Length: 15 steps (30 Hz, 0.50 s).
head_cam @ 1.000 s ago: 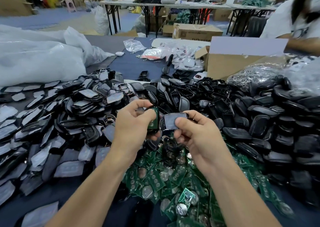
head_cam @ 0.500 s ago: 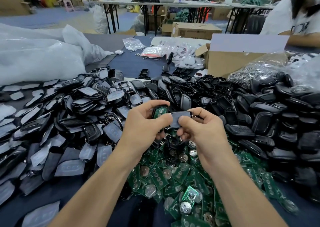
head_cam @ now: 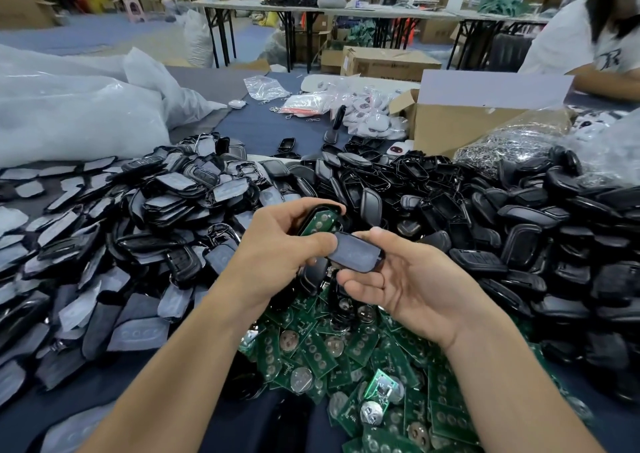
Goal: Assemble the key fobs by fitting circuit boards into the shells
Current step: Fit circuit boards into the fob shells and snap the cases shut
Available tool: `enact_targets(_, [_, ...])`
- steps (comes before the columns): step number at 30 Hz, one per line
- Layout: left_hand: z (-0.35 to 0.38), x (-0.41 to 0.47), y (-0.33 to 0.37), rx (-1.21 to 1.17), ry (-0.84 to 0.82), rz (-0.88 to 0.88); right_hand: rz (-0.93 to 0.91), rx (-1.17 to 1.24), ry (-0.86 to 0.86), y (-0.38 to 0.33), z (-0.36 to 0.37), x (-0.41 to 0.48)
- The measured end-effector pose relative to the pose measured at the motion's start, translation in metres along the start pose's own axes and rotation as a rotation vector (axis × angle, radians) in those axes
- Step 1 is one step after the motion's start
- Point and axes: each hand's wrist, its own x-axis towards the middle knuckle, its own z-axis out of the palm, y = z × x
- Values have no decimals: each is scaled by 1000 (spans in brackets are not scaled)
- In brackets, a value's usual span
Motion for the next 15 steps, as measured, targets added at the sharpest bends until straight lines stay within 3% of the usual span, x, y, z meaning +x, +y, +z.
enact_targets(8, [2, -2, 2, -50, 3, -74, 85, -12, -240, -1, -7, -3])
enact_targets(15, [8, -2, 4, -223, 112, -230, 57, 59, -271, 1, -6, 0])
